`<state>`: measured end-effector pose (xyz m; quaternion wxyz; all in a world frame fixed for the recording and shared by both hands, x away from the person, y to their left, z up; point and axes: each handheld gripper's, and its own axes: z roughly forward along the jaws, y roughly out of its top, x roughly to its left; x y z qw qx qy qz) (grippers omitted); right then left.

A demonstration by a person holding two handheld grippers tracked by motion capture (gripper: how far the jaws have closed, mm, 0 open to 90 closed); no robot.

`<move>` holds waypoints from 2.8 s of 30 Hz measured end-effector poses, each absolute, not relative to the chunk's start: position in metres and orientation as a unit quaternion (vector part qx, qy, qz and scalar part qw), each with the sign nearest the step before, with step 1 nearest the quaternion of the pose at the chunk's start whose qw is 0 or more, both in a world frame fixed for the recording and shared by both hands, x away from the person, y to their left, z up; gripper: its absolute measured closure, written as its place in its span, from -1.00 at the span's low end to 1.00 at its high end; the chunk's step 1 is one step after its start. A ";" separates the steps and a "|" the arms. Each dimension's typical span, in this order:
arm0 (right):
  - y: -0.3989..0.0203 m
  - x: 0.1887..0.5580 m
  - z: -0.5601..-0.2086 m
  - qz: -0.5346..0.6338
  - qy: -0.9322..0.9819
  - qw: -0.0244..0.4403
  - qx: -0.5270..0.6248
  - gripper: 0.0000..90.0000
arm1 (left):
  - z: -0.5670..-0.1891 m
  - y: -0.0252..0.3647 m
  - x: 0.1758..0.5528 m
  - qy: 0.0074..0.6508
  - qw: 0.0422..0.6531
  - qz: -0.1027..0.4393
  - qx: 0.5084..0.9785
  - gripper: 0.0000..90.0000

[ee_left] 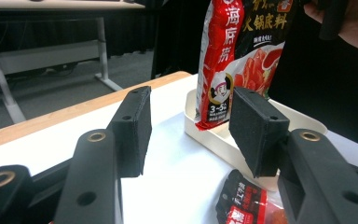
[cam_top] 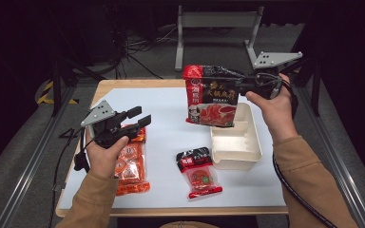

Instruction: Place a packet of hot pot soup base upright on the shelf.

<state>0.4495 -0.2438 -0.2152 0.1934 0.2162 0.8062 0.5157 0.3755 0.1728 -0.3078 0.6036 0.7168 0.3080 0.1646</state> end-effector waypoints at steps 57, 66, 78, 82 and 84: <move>-0.309 0.504 -0.264 0.492 0.800 0.238 0.247 0.74 | -0.313 0.181 0.380 0.325 0.600 0.165 0.713 0.08; -0.311 0.506 -0.275 0.491 0.801 0.235 0.251 0.73 | -0.315 0.181 0.382 0.329 0.595 0.156 0.716 0.04; -0.313 0.505 -0.284 0.496 0.799 0.229 0.251 0.69 | -0.317 0.177 0.385 0.331 0.583 0.155 0.726 -0.07; -0.314 0.506 -0.289 0.491 0.803 0.224 0.253 0.67 | -0.318 0.176 0.385 0.330 0.582 0.155 0.727 -0.08; -0.315 0.507 -0.295 0.493 0.801 0.220 0.258 0.66 | -0.318 0.176 0.385 0.329 0.582 0.156 0.727 -0.08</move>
